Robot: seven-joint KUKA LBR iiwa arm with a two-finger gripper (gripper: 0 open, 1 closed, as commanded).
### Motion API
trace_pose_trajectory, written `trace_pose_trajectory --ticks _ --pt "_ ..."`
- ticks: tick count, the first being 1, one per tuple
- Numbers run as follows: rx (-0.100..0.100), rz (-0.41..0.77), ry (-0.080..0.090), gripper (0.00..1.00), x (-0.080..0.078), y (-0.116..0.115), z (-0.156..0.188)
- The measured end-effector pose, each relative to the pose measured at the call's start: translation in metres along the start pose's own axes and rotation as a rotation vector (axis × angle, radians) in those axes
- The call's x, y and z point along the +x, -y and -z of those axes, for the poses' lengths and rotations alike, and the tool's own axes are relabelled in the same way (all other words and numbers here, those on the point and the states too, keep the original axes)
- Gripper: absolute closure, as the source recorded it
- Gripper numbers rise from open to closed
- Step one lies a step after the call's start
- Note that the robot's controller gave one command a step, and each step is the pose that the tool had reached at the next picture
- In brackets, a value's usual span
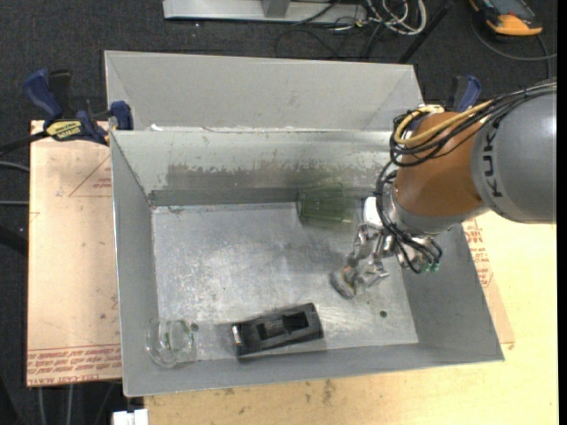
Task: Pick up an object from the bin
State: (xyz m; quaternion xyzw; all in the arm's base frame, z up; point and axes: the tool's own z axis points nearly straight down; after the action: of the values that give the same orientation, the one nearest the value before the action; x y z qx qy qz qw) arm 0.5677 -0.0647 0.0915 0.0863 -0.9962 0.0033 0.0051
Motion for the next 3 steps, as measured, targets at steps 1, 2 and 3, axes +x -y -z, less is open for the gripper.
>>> trace_pose_trajectory --ticks 1,2,3 --pt "0.000 0.000 0.000 1.00 0.0000 -0.0001 0.0000" --pt "0.000 0.000 0.000 1.00 0.0000 -0.0001 -0.0001" --pt "0.000 0.001 0.000 1.00 0.0000 -0.0002 -0.0001"
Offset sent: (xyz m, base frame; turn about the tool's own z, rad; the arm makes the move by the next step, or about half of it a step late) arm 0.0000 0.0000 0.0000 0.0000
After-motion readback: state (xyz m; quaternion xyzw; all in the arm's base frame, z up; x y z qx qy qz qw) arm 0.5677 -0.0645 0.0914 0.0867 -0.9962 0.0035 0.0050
